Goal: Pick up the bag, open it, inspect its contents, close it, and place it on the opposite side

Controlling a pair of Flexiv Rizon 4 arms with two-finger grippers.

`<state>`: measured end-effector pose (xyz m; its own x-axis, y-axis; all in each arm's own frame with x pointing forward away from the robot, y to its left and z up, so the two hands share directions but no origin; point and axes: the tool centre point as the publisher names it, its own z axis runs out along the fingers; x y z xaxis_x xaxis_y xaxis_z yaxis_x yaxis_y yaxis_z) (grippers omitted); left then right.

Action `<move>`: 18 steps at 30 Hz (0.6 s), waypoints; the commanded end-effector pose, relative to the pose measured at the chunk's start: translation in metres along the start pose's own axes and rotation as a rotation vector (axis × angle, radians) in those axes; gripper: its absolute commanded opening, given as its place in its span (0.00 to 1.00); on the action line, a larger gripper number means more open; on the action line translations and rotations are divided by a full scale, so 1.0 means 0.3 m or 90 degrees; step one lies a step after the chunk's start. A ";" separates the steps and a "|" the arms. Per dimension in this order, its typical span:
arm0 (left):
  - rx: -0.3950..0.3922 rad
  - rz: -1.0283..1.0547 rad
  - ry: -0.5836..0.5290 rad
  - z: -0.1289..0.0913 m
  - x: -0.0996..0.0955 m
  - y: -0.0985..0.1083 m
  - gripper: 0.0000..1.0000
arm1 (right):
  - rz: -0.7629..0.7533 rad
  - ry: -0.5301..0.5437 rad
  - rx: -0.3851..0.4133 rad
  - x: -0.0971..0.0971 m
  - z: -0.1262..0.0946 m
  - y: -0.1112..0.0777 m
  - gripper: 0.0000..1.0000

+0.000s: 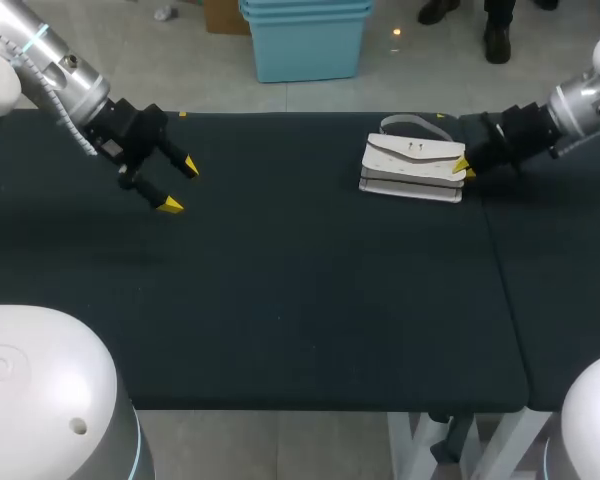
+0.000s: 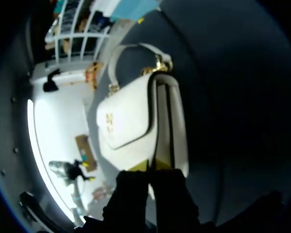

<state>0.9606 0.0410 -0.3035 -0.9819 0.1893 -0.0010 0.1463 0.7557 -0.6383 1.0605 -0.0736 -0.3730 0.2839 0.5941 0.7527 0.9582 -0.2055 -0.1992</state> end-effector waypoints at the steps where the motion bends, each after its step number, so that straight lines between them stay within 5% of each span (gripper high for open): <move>1: 0.002 0.001 0.000 0.002 -0.003 0.004 1.00 | 0.000 0.001 0.021 -0.002 0.001 0.016 0.00; 3: 0.002 0.001 0.000 0.002 -0.003 0.004 1.00 | 0.000 0.001 0.021 -0.002 0.001 0.016 0.00; 11: 0.002 0.001 0.000 0.002 -0.003 0.004 1.00 | -0.021 -0.031 0.004 0.165 0.194 -0.128 0.00; 18: 0.002 0.001 0.000 0.002 -0.003 0.004 1.00 | -0.042 -0.031 0.020 0.224 0.291 -0.222 0.00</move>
<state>0.9606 0.0410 -0.3036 -0.9819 0.1893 -0.0010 0.1464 0.7557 -0.6383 1.0293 0.0363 -0.3647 0.2222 0.6275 0.7462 0.9728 -0.0913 -0.2128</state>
